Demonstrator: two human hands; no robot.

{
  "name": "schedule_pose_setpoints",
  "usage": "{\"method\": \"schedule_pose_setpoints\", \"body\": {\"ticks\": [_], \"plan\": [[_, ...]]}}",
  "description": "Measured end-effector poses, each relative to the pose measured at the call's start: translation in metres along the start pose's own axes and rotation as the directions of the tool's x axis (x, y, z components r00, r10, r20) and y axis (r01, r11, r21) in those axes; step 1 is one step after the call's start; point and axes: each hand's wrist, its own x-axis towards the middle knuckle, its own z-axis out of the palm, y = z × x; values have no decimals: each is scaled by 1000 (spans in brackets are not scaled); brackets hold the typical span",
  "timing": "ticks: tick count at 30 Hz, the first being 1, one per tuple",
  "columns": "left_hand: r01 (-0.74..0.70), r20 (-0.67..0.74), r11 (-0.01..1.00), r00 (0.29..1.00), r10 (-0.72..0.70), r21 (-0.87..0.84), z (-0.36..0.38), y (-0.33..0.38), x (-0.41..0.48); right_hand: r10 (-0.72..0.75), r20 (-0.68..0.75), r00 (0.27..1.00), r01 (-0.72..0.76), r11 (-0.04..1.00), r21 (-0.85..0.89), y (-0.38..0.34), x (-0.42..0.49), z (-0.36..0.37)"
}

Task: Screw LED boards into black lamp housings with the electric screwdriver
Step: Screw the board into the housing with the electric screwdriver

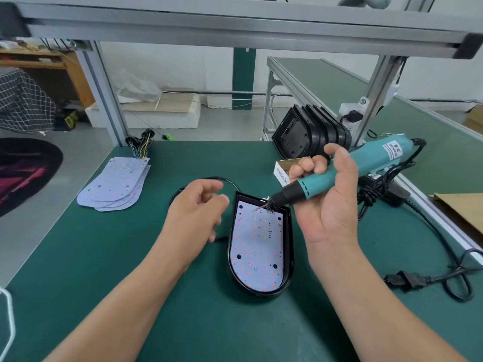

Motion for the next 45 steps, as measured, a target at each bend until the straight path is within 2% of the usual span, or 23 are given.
{"method": "schedule_pose_setpoints", "body": {"ticks": [1,3,6,14,31,34,38,45], "plan": [[34,-10,991,999,-33,127,-1,-3,3,-2,-3,1000,2,1000,-18,1,1,-1],[82,75,946,991,-111,312,0,-8,4,-3,-9,1000,3,998,-57,6,5,-4],[73,242,916,953,-180,394,9,-14,-2,-3,-13,1000,1,993,-119,14,9,-7],[123,298,959,934,-199,255,19,-22,-4,1,11,1000,1,981,-192,26,16,-10],[91,291,955,940,-176,282,21,-28,-2,8,84,996,18,953,-303,32,12,-6],[77,297,960,942,-159,268,21,-28,-2,-3,141,990,56,926,-372,32,11,-3],[72,304,961,940,-154,265,21,-29,0,-2,292,956,138,884,-447,34,6,4],[57,317,967,939,-137,247,20,-36,3,93,336,937,83,877,-474,35,4,5]]}}
